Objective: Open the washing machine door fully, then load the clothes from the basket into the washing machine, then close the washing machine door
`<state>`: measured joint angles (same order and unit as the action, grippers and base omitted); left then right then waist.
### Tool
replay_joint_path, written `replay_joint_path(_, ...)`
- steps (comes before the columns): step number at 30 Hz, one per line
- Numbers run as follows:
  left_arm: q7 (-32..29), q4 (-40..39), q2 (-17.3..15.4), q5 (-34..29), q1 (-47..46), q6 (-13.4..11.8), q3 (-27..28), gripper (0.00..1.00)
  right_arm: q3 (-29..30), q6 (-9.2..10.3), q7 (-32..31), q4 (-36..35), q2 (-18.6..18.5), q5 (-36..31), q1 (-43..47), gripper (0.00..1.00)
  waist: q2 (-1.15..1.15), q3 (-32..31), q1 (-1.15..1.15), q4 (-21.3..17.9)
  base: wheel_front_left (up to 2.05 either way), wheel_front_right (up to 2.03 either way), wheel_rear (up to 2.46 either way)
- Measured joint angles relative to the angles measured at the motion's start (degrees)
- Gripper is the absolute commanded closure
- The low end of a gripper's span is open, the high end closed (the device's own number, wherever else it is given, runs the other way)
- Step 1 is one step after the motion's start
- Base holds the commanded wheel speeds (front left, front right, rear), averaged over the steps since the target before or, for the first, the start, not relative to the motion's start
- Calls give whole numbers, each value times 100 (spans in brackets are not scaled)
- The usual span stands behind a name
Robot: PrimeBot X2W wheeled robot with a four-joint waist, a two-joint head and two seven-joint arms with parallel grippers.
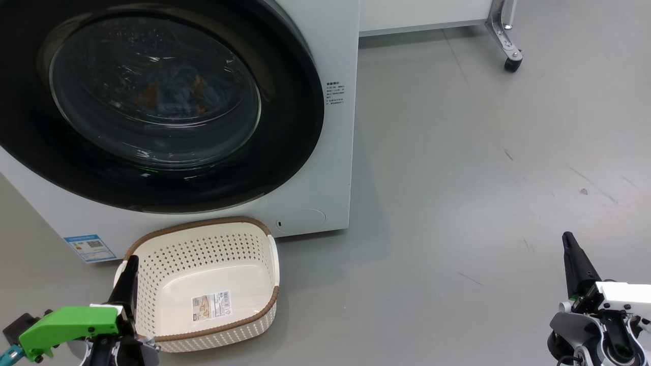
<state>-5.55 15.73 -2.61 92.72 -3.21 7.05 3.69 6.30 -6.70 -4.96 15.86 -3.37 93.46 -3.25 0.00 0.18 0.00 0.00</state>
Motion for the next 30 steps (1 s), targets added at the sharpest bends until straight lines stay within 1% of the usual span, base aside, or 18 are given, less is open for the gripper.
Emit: replay_joint_path(30, -1, -1, 1, 0, 0, 0, 4, 100, 9, 0, -9, -1, 8, -1, 0, 100, 0, 0, 0, 0, 0, 0, 0)
